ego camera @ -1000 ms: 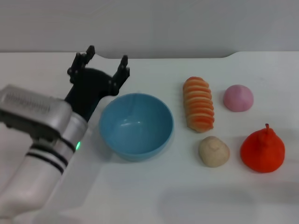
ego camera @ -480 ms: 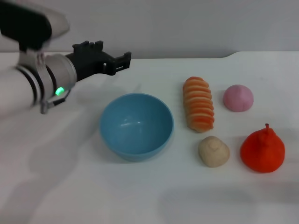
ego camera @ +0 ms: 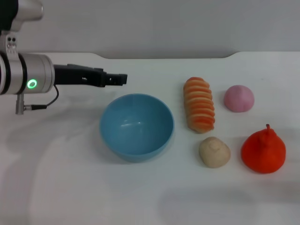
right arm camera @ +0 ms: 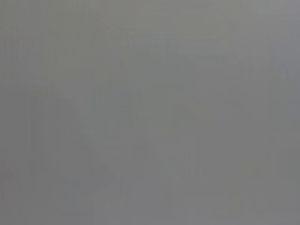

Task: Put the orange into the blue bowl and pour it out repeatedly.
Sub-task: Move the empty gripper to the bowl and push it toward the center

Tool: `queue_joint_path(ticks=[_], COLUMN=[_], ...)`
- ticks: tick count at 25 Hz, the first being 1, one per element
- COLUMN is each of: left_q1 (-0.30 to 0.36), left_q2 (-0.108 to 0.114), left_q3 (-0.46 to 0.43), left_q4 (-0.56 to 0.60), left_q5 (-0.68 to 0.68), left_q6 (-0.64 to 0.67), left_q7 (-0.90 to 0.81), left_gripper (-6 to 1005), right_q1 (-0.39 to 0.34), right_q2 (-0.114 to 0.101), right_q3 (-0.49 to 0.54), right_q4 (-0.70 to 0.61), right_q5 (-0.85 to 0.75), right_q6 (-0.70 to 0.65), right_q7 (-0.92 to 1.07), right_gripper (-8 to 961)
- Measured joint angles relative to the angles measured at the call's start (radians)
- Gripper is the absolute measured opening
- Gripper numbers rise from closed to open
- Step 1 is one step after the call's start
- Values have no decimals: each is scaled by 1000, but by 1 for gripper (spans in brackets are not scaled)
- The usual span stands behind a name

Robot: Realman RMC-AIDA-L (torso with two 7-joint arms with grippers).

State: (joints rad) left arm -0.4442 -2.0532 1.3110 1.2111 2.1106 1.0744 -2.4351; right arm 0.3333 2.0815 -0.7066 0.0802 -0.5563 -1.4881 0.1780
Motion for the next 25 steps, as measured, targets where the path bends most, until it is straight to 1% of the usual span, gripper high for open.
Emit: queue_joint_path(ticks=[7,13,16,18,24,25], left_q1=[9,7,1,0,-1,0], left_q2=[-2,-3,-4,-4,-4,-5], left_q3=[6,4,-2,0,25,49], left_q4=[-54,-93,-142,-146,-172,-181], left_q5=[26,23,14,13,9,2], left_q6=[-20,-26,-36,-36,-46,-62], left_q7=[48,95,102,102,102,103], left_gripper=[785,785,785,785,786,786], right_q1=[6,5,4,4,5,6], right_q2=[0,0,1,1,2,2], right_q3=[-3,-1,0,0,1,1], right_q4=[1,1,2,2,4,4], right_q5=[0,-1,0,1,4,4], right_q6=[4,16,21,22,24,27], right_q7=[1,1,1,1,1,1], right_gripper=[786,786,786,785,785,785])
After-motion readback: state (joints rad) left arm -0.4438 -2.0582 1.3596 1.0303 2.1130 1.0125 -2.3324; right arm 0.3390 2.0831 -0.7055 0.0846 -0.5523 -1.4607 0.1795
